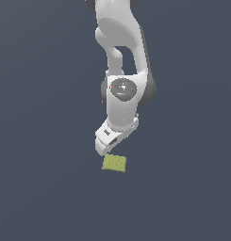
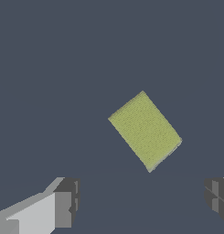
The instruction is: Pick up the object and move it to a goal position.
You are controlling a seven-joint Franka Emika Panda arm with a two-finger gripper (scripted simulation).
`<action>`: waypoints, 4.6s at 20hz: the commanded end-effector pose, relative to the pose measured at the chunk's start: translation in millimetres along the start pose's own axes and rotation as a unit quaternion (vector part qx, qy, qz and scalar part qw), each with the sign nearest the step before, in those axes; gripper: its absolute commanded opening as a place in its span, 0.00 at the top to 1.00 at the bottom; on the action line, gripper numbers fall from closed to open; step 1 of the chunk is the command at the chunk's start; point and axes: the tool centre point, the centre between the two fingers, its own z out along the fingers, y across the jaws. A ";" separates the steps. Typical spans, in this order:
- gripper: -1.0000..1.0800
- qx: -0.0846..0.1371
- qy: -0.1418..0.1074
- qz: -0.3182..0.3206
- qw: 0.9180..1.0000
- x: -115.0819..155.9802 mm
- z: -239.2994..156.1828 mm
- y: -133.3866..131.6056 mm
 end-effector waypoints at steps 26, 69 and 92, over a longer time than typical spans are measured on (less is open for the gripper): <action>0.04 0.008 0.012 -0.318 0.948 21.5 67.3 34.1; 1.00 0.007 0.014 -0.343 0.939 24.4 117.1 35.2; 1.00 0.008 0.013 -0.344 0.939 46.3 -76.3 0.0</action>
